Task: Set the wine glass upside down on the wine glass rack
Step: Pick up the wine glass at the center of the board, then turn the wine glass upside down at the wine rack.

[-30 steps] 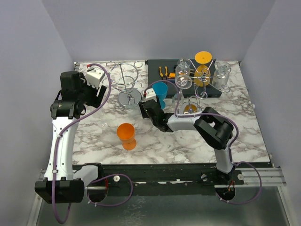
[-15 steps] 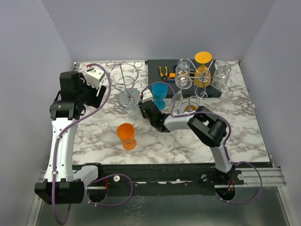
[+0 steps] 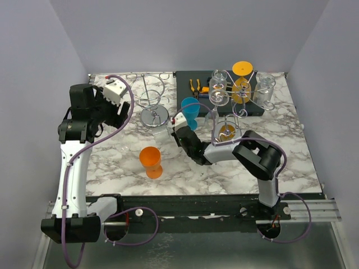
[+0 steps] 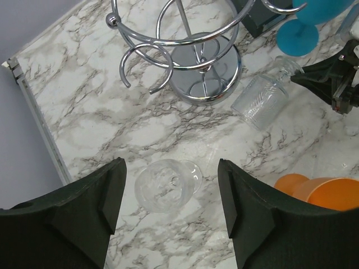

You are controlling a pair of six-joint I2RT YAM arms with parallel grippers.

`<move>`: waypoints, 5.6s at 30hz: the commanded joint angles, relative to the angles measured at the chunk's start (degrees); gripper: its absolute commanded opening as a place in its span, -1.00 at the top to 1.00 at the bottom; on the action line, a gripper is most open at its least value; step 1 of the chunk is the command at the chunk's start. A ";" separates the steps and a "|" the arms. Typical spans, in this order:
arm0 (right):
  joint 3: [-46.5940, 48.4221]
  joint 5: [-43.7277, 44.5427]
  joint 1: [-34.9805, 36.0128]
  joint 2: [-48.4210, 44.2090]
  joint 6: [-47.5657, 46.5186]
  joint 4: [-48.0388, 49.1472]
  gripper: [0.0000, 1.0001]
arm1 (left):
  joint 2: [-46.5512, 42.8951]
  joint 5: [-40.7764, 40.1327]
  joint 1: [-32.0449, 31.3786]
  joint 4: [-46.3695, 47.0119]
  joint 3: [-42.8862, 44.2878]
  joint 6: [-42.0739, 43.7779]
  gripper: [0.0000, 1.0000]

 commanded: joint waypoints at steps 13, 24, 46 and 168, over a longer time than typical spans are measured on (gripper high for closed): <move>-12.00 2.52 5.69 -20.50 -8.79 0.55 0.99 | -1.62 21.64 0.27 -3.25 2.18 6.11 -0.41; -15.80 -0.88 6.56 -37.62 -19.63 -7.42 0.99 | -6.89 39.90 -0.39 7.07 -4.49 20.32 -0.40; 10.95 -26.98 6.63 -49.75 -30.26 -50.17 0.99 | 0.53 46.98 -17.70 10.00 7.15 12.68 -0.94; -2.91 -35.41 8.89 -39.31 -2.03 3.76 -0.42 | -16.18 37.29 -27.56 21.39 -3.41 57.48 1.00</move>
